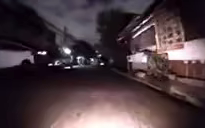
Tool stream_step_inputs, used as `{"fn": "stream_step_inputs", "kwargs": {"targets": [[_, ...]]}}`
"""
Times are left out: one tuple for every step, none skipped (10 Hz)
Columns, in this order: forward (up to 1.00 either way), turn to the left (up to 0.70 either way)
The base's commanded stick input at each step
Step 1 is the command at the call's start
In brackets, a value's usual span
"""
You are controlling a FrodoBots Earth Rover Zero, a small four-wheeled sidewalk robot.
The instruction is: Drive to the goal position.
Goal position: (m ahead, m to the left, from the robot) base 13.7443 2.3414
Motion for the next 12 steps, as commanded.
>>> {"fn": "stream_step_inputs", "kwargs": {"targets": [[1.00,0.27],[1.00,0.11],[1.00,0.00],[1.00,0.00],[1.00,0.00],[1.00,0.00],[1.00,0.00],[1.00,0.00],[1.00,0.00],[1.00,0.00],[1.00,0.00],[1.00,0.20]]}}
